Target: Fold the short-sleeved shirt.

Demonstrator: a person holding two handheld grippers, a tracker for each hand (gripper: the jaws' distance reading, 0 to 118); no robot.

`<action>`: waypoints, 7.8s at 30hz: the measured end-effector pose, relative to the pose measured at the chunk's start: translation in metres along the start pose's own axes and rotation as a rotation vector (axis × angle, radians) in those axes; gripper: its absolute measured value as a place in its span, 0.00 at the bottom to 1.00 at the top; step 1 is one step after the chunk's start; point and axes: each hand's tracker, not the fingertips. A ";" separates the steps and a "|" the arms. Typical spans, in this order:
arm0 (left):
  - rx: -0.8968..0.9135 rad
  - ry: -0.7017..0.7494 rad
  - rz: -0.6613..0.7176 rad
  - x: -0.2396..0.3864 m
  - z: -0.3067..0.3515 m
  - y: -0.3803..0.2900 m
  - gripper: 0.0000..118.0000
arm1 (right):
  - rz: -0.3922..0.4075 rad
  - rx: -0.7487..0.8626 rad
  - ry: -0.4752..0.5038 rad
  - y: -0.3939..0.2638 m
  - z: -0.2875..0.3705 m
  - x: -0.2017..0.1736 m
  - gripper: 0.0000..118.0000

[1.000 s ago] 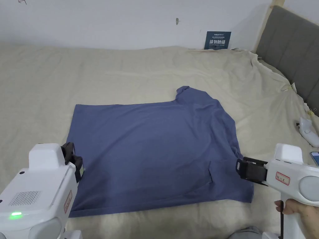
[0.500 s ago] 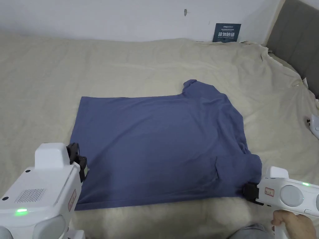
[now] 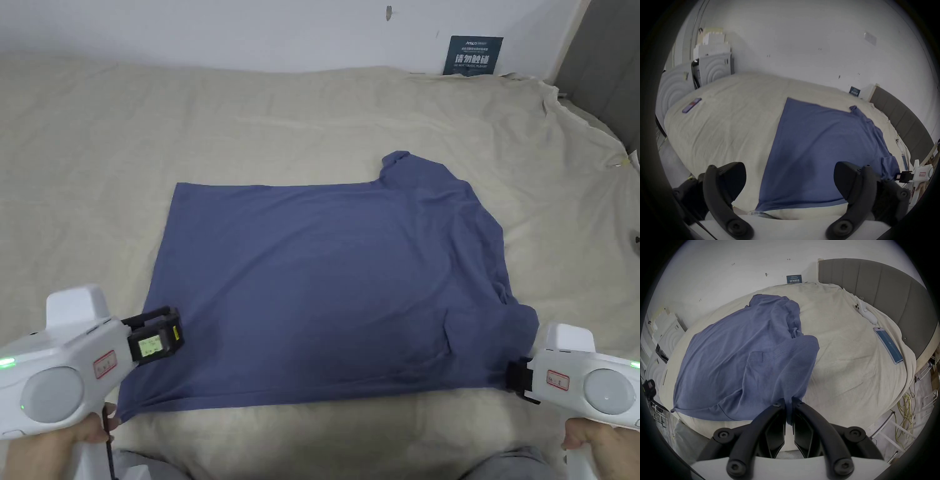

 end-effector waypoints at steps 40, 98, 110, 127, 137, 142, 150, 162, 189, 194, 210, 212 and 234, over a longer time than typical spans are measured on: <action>-0.026 0.026 -0.045 0.021 -0.073 0.113 0.00 | 0.068 0.018 0.022 0.150 0.005 -0.019 0.05; 0.358 0.035 -0.156 0.043 0.021 0.025 0.00 | 0.137 0.658 0.047 0.046 0.116 -0.044 0.00; 0.351 0.004 -0.176 0.044 0.015 0.021 0.00 | 0.077 0.576 0.042 0.064 0.092 -0.022 0.00; 0.272 0.000 -0.161 0.063 -0.010 0.025 0.00 | -0.034 -0.044 -0.057 0.162 -0.043 -0.004 0.75; 0.217 0.011 -0.178 0.069 -0.031 0.024 0.00 | -0.097 -0.149 -0.125 0.146 -0.097 0.010 0.64; 0.183 0.021 -0.177 0.068 -0.040 0.022 0.00 | -0.087 -0.162 -0.124 0.139 -0.110 0.010 0.05; 0.136 0.026 -0.118 0.063 -0.050 0.020 0.00 | -0.129 -0.182 -0.094 0.143 -0.110 0.020 0.01; -0.189 -0.024 0.052 0.032 -0.118 0.094 1.00 | -0.061 -0.123 -0.073 0.158 -0.078 0.018 0.01; -0.440 0.117 -0.202 0.021 -0.161 0.108 0.00 | 0.050 -0.146 -0.095 0.162 -0.074 0.014 0.02; -0.415 0.104 -0.223 0.014 -0.134 0.126 0.00 | 0.081 -0.145 -0.081 0.172 -0.050 0.022 0.01; -0.425 0.118 -0.241 -0.038 -0.059 0.032 0.00 | 0.120 -0.203 0.010 0.072 0.002 0.032 0.01; -0.444 0.126 -0.242 -0.041 -0.062 0.011 0.00 | 0.117 -0.223 -0.005 0.053 -0.006 0.031 0.02; -0.057 0.084 -0.003 -0.041 0.005 0.075 1.00 | 0.097 0.192 -0.083 0.097 0.086 0.030 0.85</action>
